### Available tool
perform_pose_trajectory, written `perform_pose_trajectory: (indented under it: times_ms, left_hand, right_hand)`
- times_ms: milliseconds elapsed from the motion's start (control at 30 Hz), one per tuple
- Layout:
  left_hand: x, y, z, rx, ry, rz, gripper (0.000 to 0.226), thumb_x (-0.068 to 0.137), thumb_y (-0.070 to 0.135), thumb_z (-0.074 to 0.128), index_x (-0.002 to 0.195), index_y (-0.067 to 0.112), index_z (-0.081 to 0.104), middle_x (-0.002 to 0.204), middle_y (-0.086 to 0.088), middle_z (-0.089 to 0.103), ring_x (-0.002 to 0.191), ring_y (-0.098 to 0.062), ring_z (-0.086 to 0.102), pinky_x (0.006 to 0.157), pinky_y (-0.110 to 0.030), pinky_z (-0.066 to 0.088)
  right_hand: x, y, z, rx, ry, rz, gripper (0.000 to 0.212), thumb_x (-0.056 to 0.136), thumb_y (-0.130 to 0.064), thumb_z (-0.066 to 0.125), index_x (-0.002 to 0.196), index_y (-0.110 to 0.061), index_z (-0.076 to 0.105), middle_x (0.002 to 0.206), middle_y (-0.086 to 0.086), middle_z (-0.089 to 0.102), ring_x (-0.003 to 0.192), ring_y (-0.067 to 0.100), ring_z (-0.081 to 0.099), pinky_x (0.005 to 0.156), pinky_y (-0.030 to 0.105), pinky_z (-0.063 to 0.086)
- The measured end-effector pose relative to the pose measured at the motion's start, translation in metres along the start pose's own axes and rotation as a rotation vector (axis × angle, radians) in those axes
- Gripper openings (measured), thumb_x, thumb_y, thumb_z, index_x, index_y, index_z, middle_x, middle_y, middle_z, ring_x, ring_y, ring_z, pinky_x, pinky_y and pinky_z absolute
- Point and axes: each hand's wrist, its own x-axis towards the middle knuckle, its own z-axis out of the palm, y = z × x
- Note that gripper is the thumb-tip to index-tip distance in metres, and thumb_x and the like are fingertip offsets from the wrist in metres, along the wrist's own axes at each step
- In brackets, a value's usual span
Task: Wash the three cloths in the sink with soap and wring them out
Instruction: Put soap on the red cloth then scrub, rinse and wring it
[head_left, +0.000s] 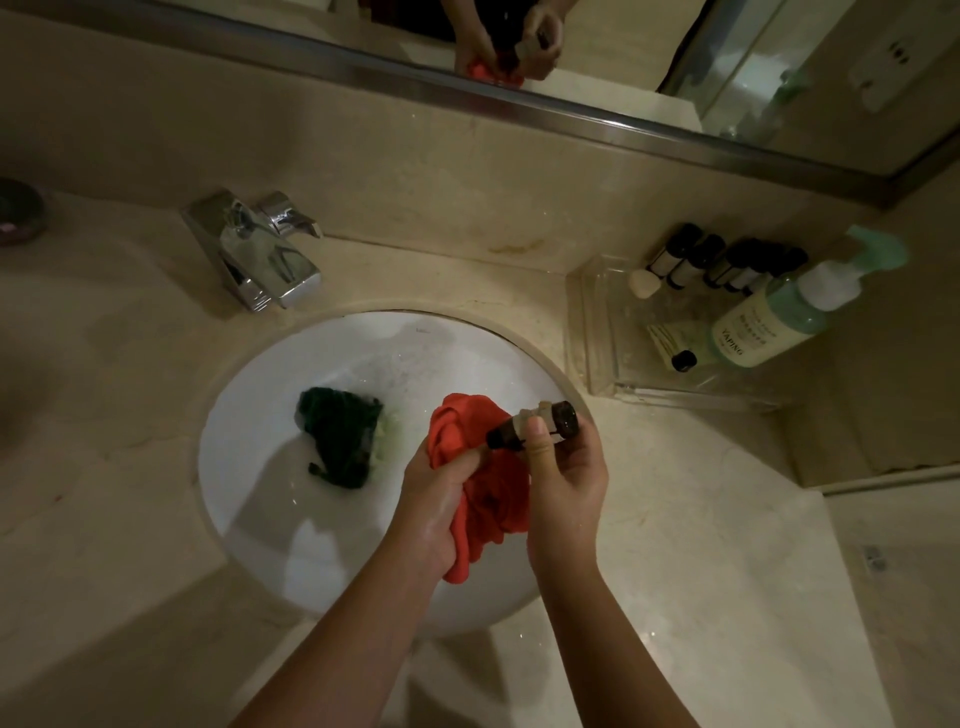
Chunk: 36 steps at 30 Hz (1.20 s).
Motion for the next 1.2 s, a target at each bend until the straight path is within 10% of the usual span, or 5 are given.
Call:
perform_pose_trajectory:
  times_ms: [500,833,1200]
  left_hand:
    - [0.007,0.000,-0.012,0.035,-0.006,-0.025,0.045,0.081,0.027,0.075,0.124,0.023,0.063,0.110,-0.009,0.072,0.101,-0.032,0.069,0.095,-0.053,0.051]
    - [0.003,0.007,-0.010,0.000,-0.032,-0.036,0.046,0.072,0.027,0.075,0.117,0.020,0.066,0.101,-0.007,0.075,0.097,-0.029,0.071,0.093,-0.050,0.053]
    - [0.012,0.004,-0.010,0.032,-0.009,-0.028,0.037,0.081,0.024,0.074,0.117,0.023,0.066,0.104,-0.006,0.075,0.099,-0.031,0.070,0.097,-0.052,0.050]
  right_hand:
    - [0.004,0.006,-0.001,-0.071,-0.185,-0.008,0.030,0.071,-0.028,0.078,0.098,-0.028,0.065,0.091,-0.014,0.067,0.087,-0.004,0.062,0.074,0.012,0.049]
    - [0.007,0.010,0.003,-0.008,-0.105,0.017,0.044,0.065,-0.042,0.078,0.100,-0.017,0.068,0.101,0.005,0.071,0.099,0.022,0.068,0.091,0.045,0.054]
    - [0.009,0.002,0.007,0.110,-0.031,0.098,0.010,0.090,-0.010,0.063,0.090,-0.017,0.070,0.090,0.006,0.074,0.089,0.019,0.070,0.087,0.037,0.055]
